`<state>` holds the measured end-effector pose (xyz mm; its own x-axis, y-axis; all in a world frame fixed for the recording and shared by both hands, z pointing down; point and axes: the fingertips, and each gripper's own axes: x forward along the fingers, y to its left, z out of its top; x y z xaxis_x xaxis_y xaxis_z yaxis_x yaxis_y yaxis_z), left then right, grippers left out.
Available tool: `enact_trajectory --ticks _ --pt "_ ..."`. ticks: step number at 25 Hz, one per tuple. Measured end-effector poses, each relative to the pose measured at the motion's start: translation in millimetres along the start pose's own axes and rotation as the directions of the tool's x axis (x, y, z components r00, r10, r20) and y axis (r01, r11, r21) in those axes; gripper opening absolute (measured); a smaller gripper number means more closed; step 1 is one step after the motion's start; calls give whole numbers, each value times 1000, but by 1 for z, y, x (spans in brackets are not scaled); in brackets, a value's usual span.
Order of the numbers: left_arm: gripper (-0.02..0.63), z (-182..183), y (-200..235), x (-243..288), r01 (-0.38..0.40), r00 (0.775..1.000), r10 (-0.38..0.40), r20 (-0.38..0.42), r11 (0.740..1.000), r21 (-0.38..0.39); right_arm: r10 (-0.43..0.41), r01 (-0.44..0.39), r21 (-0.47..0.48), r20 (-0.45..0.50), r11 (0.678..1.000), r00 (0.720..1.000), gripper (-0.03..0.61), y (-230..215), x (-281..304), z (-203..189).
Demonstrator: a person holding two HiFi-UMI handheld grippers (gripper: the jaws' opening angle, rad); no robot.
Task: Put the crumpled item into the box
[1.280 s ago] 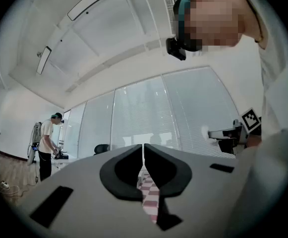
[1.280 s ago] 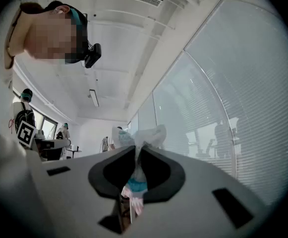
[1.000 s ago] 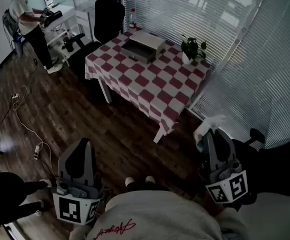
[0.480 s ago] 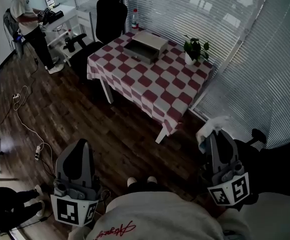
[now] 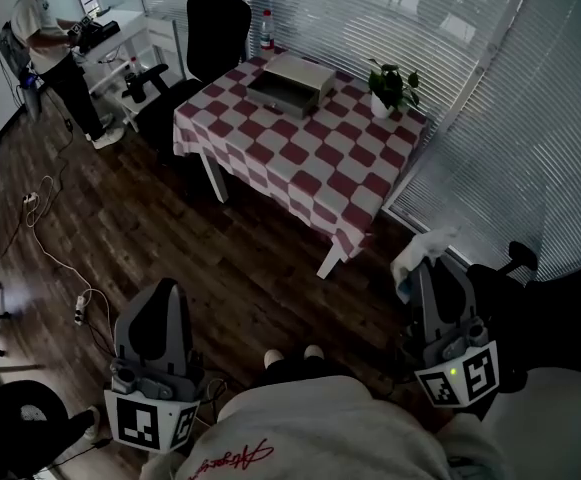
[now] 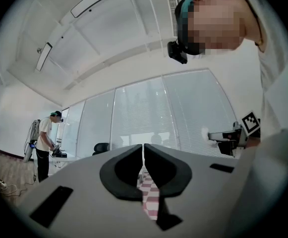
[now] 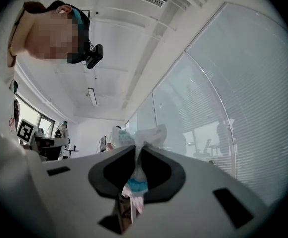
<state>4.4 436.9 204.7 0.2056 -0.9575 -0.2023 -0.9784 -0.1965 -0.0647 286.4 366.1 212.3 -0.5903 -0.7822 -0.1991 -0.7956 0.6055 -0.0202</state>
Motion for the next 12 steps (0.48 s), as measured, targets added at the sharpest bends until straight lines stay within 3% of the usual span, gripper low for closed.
enact_trajectory --ticks 12 --pt "25 -4 14 -13 37 999 -37 4 999 -4 -40 40 -6 -3 999 999 48 25 -9 -4"
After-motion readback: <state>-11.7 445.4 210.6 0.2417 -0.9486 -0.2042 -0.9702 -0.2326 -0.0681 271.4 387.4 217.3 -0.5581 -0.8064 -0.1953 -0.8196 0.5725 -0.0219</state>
